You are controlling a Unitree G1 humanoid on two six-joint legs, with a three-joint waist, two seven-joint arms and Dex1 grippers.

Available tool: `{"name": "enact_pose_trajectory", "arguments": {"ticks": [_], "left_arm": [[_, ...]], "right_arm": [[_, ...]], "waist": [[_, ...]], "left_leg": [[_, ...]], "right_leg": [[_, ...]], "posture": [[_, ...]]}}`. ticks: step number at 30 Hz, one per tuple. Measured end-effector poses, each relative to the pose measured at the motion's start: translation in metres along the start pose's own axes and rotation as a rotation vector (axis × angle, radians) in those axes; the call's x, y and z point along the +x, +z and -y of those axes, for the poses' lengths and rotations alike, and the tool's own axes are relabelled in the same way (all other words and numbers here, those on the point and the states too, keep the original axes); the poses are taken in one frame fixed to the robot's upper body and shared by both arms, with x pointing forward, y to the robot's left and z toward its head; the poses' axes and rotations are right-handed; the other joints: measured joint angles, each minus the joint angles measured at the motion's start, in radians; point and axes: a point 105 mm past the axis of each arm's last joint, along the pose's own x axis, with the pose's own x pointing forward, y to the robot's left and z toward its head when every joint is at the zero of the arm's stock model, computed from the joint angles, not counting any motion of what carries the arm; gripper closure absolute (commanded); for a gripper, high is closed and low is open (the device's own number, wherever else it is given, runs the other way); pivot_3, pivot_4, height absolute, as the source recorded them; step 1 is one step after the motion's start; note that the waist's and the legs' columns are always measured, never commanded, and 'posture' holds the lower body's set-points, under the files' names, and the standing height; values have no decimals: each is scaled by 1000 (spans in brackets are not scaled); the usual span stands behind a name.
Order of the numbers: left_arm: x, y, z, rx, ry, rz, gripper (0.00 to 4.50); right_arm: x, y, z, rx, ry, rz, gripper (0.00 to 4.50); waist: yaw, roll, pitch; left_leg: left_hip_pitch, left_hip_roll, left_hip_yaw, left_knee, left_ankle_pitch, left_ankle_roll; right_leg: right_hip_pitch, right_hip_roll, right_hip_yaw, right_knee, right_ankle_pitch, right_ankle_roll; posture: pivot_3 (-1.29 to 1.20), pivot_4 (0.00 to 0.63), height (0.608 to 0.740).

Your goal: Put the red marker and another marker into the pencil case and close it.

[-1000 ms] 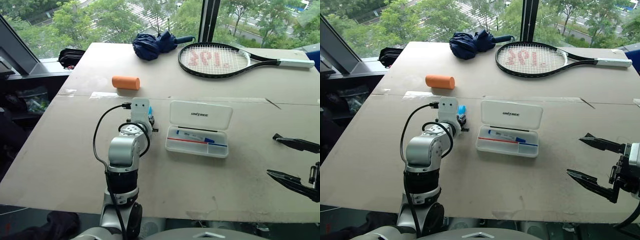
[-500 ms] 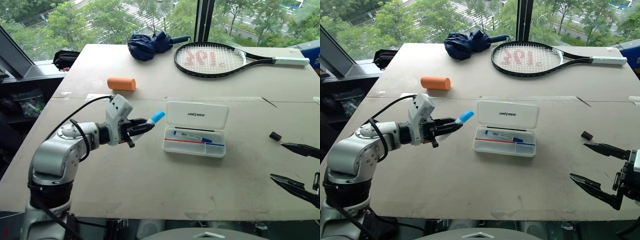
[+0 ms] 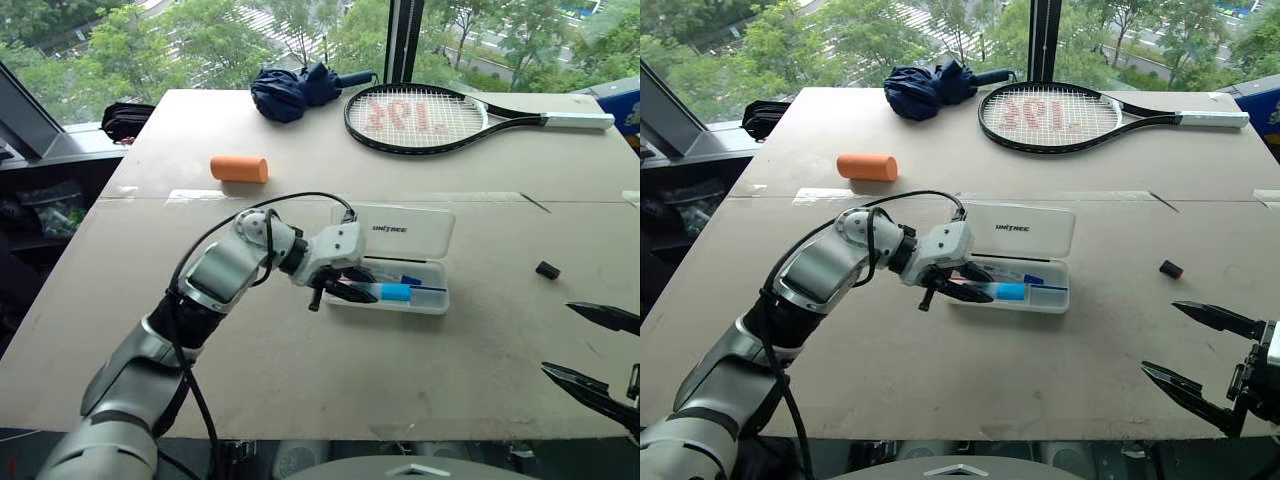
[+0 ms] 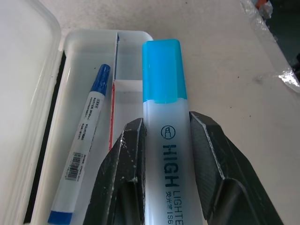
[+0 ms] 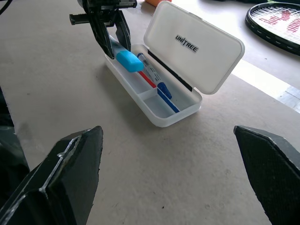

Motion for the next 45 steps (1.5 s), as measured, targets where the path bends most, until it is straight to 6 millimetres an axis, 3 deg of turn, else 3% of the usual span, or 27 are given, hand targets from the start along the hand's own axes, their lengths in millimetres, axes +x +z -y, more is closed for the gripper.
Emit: {"name": "enact_pose_trajectory", "arguments": {"ticks": [4, 14, 15, 16, 21, 27, 31, 35, 36, 39, 45], "left_arm": [[2, -10, -6, 5, 10, -66, 3741], [2, -12, -6, -1, 22, -94, 3741], [2, -12, -6, -1, 28, -96, 2725], [2, -13, -7, 0, 36, -99, 2466], [2, -13, -9, 1, 49, -101, 174], [-8, -4, -9, -35, 86, -8, 79], [-31, 22, 13, -123, 88, 255, 79], [-56, 40, 42, -191, 24, 389, 79], [-64, 41, 53, -197, 31, 412, 79], [-63, 48, 69, -186, 20, 447, 79], [-60, 57, 71, -170, 116, 450, 79]], "right_arm": [[-1, 2, -3, -11, -3, -2, 0], [-2, 1, -8, -4, -21, 0, 0], [-2, 1, -8, -4, -22, 0, 0], [-2, 1, -8, -4, -22, 0, 0], [-3, 2, -8, -7, -26, 0, 0], [-2, 3, -5, -15, -38, 3, 0], [7, 2, 25, -67, -167, -36, 0], [17, -17, 64, -53, -297, -192, 0], [26, -26, 75, -75, -274, -301, 0], [27, -49, 103, -51, -303, -501, 0], [47, -67, 156, 68, -385, -609, 0]], "waist": [[4, 0, 0], [4, 0, 0], [4, 0, 0], [4, 0, 0], [5, 0, 0], [3, 0, 0], [-6, 0, 0], [-7, 2, 0], [-13, 2, 0], [-7, 1, 1], [-4, 1, 2]], "left_leg": [[0, 1, 0, 0, 0, 0], [-1, 1, -1, 0, 0, 0], [-1, 1, -1, 0, 0, 0], [-1, 1, -1, 0, 0, 0], [-1, 1, -1, 0, 0, 0], [-1, 2, 0, 0, 0, 0], [0, 3, 0, 0, 0, 0], [0, 3, -1, 0, 0, 0], [1, 3, 2, 0, 0, 0], [0, 2, 1, 1, 0, 0], [-2, 1, 1, 2, 0, 0]], "right_leg": [[0, 0, 0, 0, 0, 0], [0, -1, 0, 0, 0, 0], [0, -1, 0, 0, 0, 0], [0, -1, 0, 0, 0, 0], [0, -1, 0, 0, 0, 0], [0, -1, 0, 0, 0, 0], [0, -1, 0, 0, 0, 0], [0, -1, 0, 0, 0, 0], [0, -1, 1, 0, 0, 0], [0, -2, 1, 0, 0, 0], [-1, -2, 1, 0, 0, 0]], "posture": [[0, 150, 730], [0, 150, 730], [0, 150, 730], [0, 150, 730], [0, 150, 730], [0, 150, 730], [0, 150, 730], [0, 150, 730], [0, 150, 730], [0, 150, 730], [0, 150, 730]]}}
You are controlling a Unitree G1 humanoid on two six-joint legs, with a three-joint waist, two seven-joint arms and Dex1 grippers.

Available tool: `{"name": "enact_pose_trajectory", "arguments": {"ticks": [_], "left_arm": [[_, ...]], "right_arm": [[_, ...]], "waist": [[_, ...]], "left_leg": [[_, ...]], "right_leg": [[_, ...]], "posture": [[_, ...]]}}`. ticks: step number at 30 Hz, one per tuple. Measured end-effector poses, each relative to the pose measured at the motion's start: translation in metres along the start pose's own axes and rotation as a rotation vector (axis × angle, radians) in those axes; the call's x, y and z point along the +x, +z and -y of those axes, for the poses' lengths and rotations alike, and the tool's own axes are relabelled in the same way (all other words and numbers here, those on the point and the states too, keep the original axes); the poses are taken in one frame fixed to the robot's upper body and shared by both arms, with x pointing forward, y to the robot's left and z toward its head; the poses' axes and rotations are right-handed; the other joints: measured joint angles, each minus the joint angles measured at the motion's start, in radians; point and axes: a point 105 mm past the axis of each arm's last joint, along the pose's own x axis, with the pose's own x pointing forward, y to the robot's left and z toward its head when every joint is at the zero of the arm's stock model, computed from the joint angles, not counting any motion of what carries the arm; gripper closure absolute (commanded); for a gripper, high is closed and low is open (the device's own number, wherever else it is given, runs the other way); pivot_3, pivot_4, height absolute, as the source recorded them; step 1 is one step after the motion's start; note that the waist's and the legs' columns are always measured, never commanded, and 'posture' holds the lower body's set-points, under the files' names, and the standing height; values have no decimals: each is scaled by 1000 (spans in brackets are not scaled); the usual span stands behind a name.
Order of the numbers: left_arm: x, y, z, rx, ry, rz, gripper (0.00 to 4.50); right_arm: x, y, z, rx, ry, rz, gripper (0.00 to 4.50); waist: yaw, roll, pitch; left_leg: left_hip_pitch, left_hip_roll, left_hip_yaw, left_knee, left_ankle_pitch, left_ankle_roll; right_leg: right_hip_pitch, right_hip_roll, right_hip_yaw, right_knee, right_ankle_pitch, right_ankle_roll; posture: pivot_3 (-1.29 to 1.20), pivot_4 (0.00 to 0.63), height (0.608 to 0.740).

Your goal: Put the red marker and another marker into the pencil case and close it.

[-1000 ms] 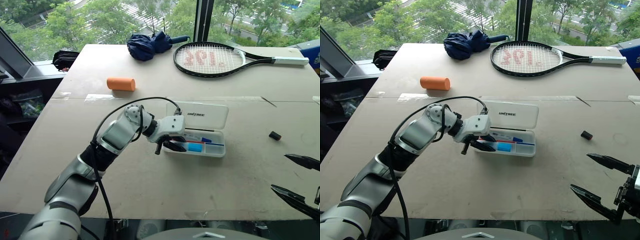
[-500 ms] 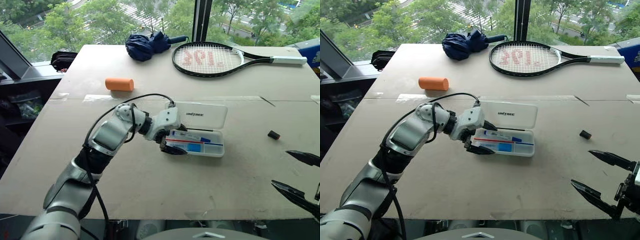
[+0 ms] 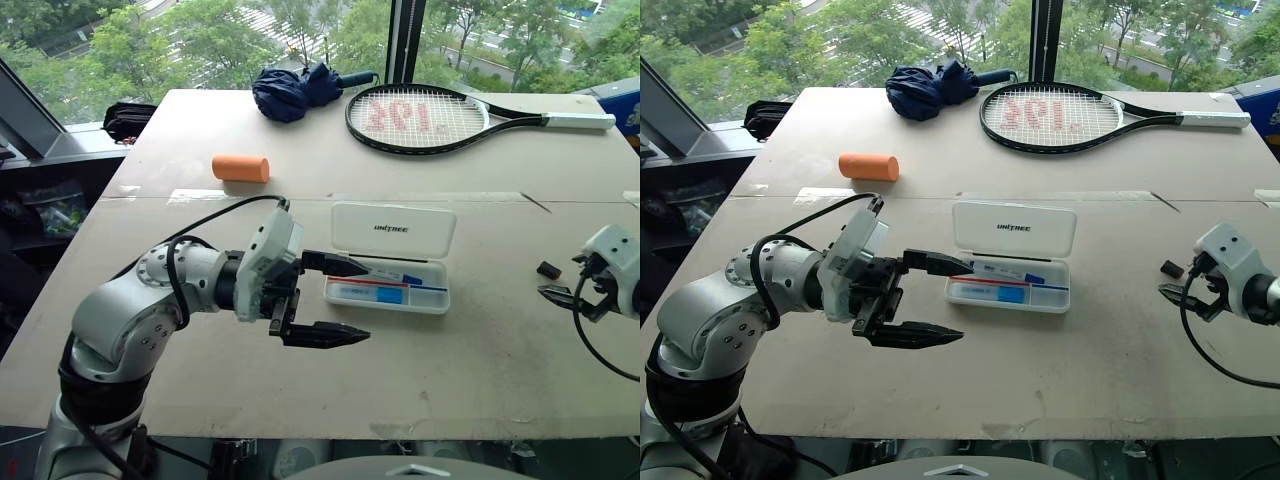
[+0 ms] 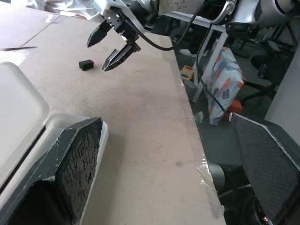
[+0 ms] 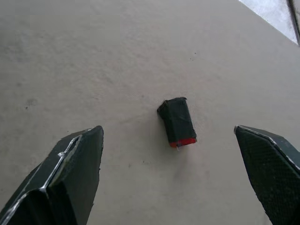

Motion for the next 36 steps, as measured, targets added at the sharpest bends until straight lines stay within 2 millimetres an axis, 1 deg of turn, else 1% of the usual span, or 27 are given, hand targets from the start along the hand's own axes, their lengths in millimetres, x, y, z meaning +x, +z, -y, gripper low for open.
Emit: {"name": "enact_pose_trajectory", "arguments": {"ticks": [3, 4, 5, 8, 9, 11, 12, 14, 16, 17, 19, 20, 21, 22, 23, 24, 25, 27, 30, 31, 34, 36], "left_arm": [[4, 5, 4, 25, 24, 9, 0], [5, 6, 4, 28, 33, 9, 0], [5, 6, 5, 28, 41, 11, 0], [5, 5, 3, 14, 65, 14, 0], [5, 5, 3, 10, 69, 14, 0], [3, 3, 3, 3, 76, 4, 0], [3, 2, 3, 0, 78, 0, 0], [0, -1, 3, -5, 78, -12, 0], [-7, -8, 3, -30, 85, -40, 0], [-11, -10, 4, -33, 88, -49, 0], [-22, -17, 5, -42, 105, -82, 0], [-23, -18, 5, -40, 106, -85, 0], [-26, -20, 6, -38, 110, -96, 0], [-30, -21, 8, -29, 117, -101, 0], [-38, -32, 11, -61, 130, -142, 0], [-41, -33, 13, -57, 135, -142, 0], [-41, -34, 14, -51, 131, -142, 0], [-44, -37, 17, -48, 132, -155, 0], [-46, -38, 19, -44, 135, -156, 0], [-46, -39, 20, -44, 132, -157, 0], [-45, -38, 22, -35, 135, -159, 0], [-45, -36, 22, -27, 147, -159, 0]], "right_arm": [[13, 0, 14, 43, -12, -55, 821], [15, -1, 15, 53, 4, -67, 1281], [15, -1, 14, 58, 19, -73, 1613], [18, -2, 10, 64, 72, -82, 2863], [18, -1, 9, 62, 86, -82, 3304], [18, -1, 6, 54, 110, -76, 4337], [18, 0, 5, 49, 112, -76, 4468], [15, 0, 0, 21, 135, -75, 4468], [9, 11, -22, -43, 236, -23, 4468], [4, 23, -39, -104, 310, 18, 4468], [-9, 55, -75, -300, 445, 118, 4468], [-10, 59, -80, -329, 459, 125, 4468], [-16, 68, -91, -402, 489, 145, 4468], [-15, 74, -101, -459, 518, 148, 4468], [-12, 87, -118, -550, 565, 172, 4468], [-6, 99, -135, -621, 612, 198, 4468], [-4, 104, -142, -654, 631, 212, 4468], [3, 107, -151, -708, 663, 194, 4468], [10, 107, -154, -726, 682, 166, 4468], [13, 106, -157, -722, 705, 159, 4468], [15, 105, -164, -705, 742, 152, 4468], [15, 103, -165, -695, 749, 142, 4468]], "waist": [[1, 0, 0], [2, 0, 0], [3, 0, 0], [5, 0, 0], [5, 0, 0], [6, 0, 0], [7, 0, 0], [9, 0, 0], [6, 1, 0], [2, 2, 1], [-13, 4, 2], [-15, 4, 2], [-15, 4, 2], [-14, 3, 3], [-21, 3, 3], [-21, 2, 3], [-19, 3, 4], [-9, 2, 4], [0, 2, 5], [3, 1, 5], [4, 2, 5], [4, 2, 5]], "left_leg": [[-1, 0, 0, 0, 0, 0], [-1, 0, -1, 0, 0, 0], [-1, 0, -1, 0, 0, 0], [-1, 0, -1, 0, 0, 0], [-1, 0, -1, 1, 0, 0], [-1, 0, 0, 1, 0, 0], [0, 0, 0, 2, 0, 0], [-1, 0, -1, 2, 0, 0], [-1, 1, -1, 1, 0, 0], [-1, 1, -1, 0, 0, 0], [0, 2, -1, -1, 0, 0], [0, 2, -1, -1, 0, 0], [0, 2, -1, -2, 0, 0], [0, 2, -1, -2, 0, 0], [1, 2, 1, -2, 0, 0], [1, 2, 1, -2, 0, 0], [0, 2, 0, -2, 0, 0], [-1, 1, -2, -2, 0, 0], [-2, 1, -1, -2, 0, 0], [-2, 0, -1, -2, 0, 0], [-2, 0, -1, -2, 0, 0], [-2, 0, -1, -2, 0, 0]], "right_leg": [[-1, 0, 0, 0, 0, 0], [-1, 0, 0, 0, 0, 0], [-1, 0, 0, 0, 0, 0], [0, 0, 0, 0, 0, 0], [0, 0, 0, 0, 0, 0], [0, 0, 0, 0, 0, 0], [0, 0, 0, 0, 0, 0], [0, 0, -1, 0, 0, 0], [-1, 0, -1, 0, 0, 0], [-2, 1, -1, 1, 0, 0], [-2, 1, -1, 1, 0, 0], [-2, 1, -1, 1, 0, 0], [-2, 1, -2, 1, 0, 0], [-1, 1, -2, 0, 0, 0], [-2, 1, 0, 0, 0, 0], [-2, 1, 0, 0, 0, 0], [-2, 1, -1, 0, 0, 0], [-2, 0, -2, -1, 0, 0], [-2, -2, -2, -2, 0, 0], [-2, -3, -2, -2, 0, 0], [-3, -4, -3, -1, 0, 0], [-3, -4, -3, -1, 0, 0]], "posture": [[0, 150, 730], [0, 150, 730], [0, 150, 730], [0, 150, 730], [0, 150, 730], [0, 150, 730], [0, 150, 730], [0, 150, 730], [0, 150, 730], [0, 150, 730], [0, 150, 730], [0, 150, 730], [0, 150, 730], [0, 150, 730], [0, 150, 730], [0, 150, 730], [0, 150, 730], [0, 150, 730], [0, 150, 730], [0, 150, 730], [0, 150, 730], [0, 150, 730]]}}
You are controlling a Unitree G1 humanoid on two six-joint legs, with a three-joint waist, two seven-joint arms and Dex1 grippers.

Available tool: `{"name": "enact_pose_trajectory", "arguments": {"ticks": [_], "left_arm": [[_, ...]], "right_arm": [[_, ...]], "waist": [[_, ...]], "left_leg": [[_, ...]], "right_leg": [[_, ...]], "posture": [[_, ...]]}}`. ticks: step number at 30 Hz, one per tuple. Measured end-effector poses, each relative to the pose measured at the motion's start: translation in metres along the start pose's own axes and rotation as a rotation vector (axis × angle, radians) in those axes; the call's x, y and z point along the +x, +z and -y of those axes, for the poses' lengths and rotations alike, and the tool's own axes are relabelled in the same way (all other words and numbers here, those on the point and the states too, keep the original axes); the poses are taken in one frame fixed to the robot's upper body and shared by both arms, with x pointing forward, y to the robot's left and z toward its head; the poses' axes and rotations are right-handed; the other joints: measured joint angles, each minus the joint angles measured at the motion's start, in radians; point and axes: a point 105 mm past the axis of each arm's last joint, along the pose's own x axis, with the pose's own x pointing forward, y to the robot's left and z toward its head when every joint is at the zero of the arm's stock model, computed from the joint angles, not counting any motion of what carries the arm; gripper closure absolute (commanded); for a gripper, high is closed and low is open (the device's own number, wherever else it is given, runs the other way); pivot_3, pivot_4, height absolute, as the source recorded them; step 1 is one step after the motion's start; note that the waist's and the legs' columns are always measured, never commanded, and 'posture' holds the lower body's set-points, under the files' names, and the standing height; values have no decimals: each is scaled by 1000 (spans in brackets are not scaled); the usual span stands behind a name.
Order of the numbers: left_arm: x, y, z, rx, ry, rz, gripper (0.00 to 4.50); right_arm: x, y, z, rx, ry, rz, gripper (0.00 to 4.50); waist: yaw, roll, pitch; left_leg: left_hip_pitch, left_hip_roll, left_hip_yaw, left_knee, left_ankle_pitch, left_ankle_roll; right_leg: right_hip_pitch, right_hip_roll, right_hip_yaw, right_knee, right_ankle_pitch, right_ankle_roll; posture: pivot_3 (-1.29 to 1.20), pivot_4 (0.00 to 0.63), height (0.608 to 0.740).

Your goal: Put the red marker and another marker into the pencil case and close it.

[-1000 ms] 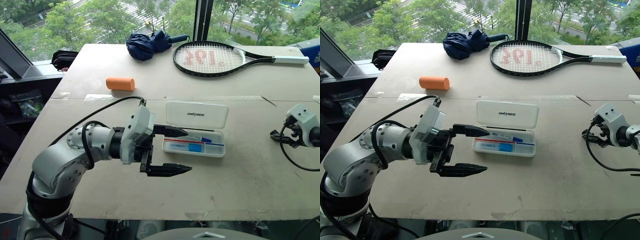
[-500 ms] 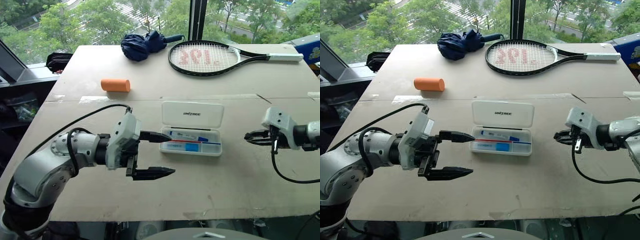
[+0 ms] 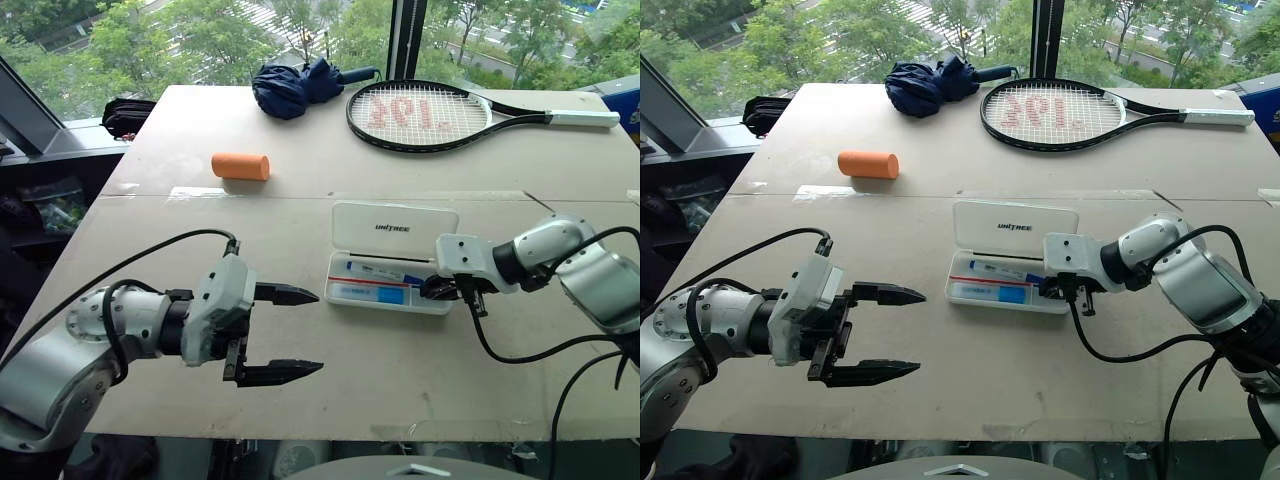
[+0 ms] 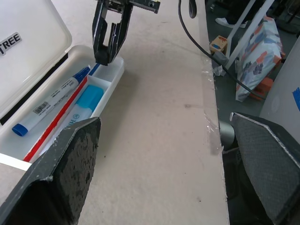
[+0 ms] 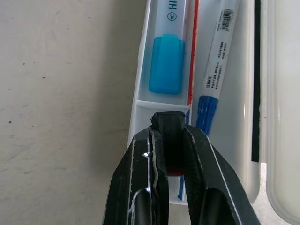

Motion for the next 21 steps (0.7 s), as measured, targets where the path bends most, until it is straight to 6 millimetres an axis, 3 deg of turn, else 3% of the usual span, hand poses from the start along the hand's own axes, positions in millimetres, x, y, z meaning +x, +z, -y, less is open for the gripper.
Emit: {"name": "enact_pose_trajectory", "arguments": {"ticks": [5, 8, 11, 15, 18, 20, 21], "left_arm": [[-2, 2, 0, 9, 21, -11, 0], [-1, 3, -1, 7, 28, -9, 0], [-1, 4, -3, 15, 39, -6, 0], [-1, 3, -3, 9, 44, -9, 0], [-2, -2, -1, -20, 50, -14, 0], [-3, -8, 0, -48, 61, -18, 0], [-5, -11, 1, -65, 79, -18, 0]], "right_arm": [[2, -1, -2, 34, 13, 2, 4468], [2, -1, -3, 46, 20, 3, 3230], [3, -1, -4, 48, 24, 4, 1684], [0, 3, -10, 72, 34, 60, 1684], [-19, 15, -9, 165, 24, 178, 2604], [-37, 19, -6, 243, 7, 244, 3503], [-49, 19, -1, 291, -20, 276, 4211]], "waist": [[-1, 0, 0], [0, 0, 0], [0, 0, 0], [0, 0, 0], [0, 0, 0], [0, 0, 0], [0, 0, 0]], "left_leg": [[0, 0, 0, 0, 0, 0], [0, 0, 0, 0, 0, 0], [0, 0, 0, 0, 0, 0], [0, 0, 1, -1, 0, 0], [0, 0, 1, -1, 0, 0], [0, 0, 1, -1, 0, 0], [0, 0, 1, -1, 0, 0]], "right_leg": [[-1, 0, 0, 0, 0, 0], [-1, 0, 0, 0, 0, 0], [-1, 0, 0, 0, 0, 0], [-1, 0, 0, 0, 0, 0], [-1, 0, 0, 0, 0, 0], [-1, 0, 0, 0, 0, 0], [-1, 0, 0, 0, 0, 0]], "posture": [[0, 150, 730], [0, 150, 730], [0, 150, 730], [0, 150, 730], [0, 150, 730], [0, 150, 730], [0, 150, 730]]}}
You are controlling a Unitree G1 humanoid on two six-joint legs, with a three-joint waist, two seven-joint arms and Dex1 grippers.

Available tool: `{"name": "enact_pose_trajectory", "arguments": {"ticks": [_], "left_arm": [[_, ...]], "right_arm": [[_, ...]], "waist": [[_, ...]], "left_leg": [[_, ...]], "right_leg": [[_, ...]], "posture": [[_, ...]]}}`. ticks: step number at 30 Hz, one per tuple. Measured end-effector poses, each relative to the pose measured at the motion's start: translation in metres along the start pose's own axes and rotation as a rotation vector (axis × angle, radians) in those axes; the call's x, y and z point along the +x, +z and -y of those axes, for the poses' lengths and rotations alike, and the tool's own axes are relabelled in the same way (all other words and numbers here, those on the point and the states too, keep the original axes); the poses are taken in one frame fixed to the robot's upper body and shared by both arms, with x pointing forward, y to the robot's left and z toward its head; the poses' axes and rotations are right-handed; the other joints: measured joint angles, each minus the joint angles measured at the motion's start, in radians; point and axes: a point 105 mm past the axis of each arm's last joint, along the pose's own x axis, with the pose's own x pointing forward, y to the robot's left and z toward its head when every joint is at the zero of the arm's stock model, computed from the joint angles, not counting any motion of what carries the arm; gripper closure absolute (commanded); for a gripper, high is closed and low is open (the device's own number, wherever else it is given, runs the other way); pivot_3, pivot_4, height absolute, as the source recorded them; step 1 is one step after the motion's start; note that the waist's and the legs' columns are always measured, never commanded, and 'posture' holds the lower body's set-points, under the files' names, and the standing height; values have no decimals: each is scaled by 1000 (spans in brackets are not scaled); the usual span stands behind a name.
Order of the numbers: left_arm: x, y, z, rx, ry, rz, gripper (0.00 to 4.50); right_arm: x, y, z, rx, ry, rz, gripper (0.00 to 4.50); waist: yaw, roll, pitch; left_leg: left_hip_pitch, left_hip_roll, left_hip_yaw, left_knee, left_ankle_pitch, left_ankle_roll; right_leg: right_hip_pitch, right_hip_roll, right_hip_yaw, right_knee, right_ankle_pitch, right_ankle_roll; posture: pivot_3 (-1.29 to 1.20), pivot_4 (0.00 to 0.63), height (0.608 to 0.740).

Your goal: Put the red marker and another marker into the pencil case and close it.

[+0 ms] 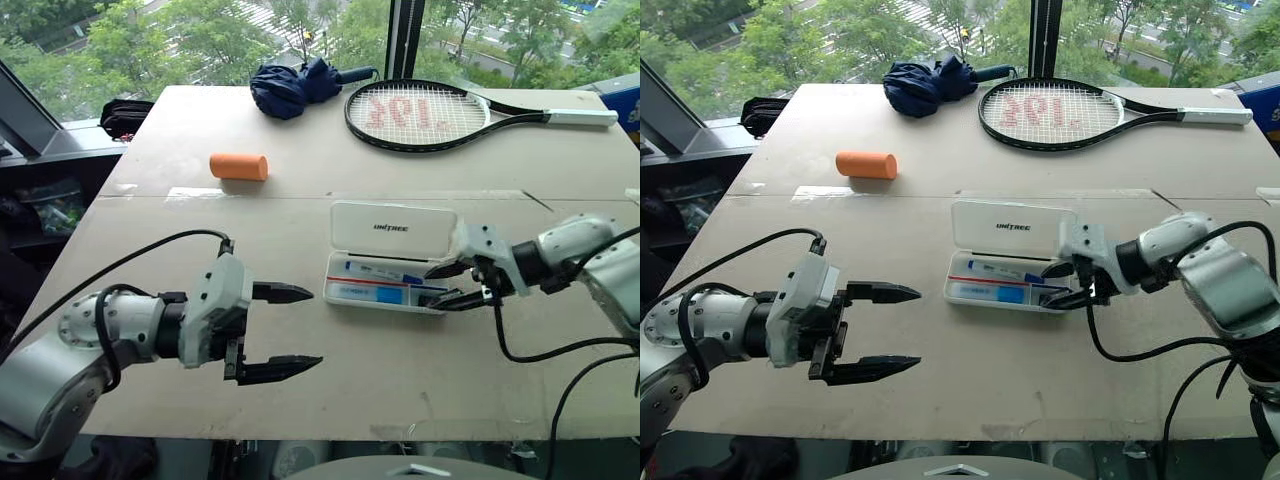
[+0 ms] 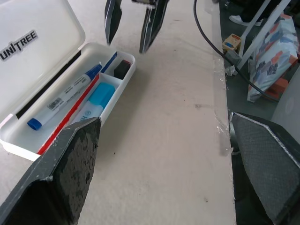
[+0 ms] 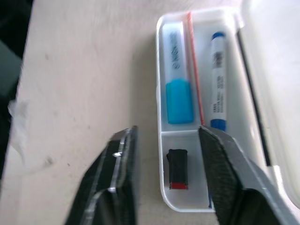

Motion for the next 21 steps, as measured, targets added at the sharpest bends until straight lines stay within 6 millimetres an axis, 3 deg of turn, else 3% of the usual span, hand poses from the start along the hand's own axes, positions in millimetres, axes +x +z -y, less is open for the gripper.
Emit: {"name": "enact_pose_trajectory", "arguments": {"ticks": [2, 5, 12, 17, 21], "left_arm": [[-3, -2, -1, -12, 32, 4, 0], [-5, -1, 0, -13, 74, 15, 0], [-7, 11, 1, -21, 155, 82, 0], [-8, 10, -1, -37, 184, 79, 0], [-12, 9, -2, -46, 222, 76, 0]], "right_arm": [[-15, 2, 15, 65, -77, 32, 4460], [-39, -6, 61, 177, -299, 37, 4460], [-18, -13, 128, 230, -433, -1, 4460], [4, 7, 136, 188, -332, 30, 4460], [19, 16, 120, 166, -145, 40, 4460]], "waist": [[-1, 0, 0], [-5, 0, 0], [-27, 0, 0], [-26, 0, 0], [-22, 1, 1]], "left_leg": [[0, 0, 0, 0, 0, 0], [1, 0, 2, 0, 0, 0], [0, 0, 4, -4, 0, -1], [-1, 0, 4, -6, 1, -1], [-2, 0, 4, -6, 1, -1]], "right_leg": [[0, -1, 0, 0, 0, 0], [0, -1, 1, 0, 0, -1], [-4, 0, 4, 0, 0, 0], [-6, 1, 3, -1, 0, 0], [-6, 0, 3, -1, 0, 0]], "posture": [[0, 150, 730], [0, 150, 730], [0, 150, 730], [0, 150, 730], [0, 150, 730]]}}
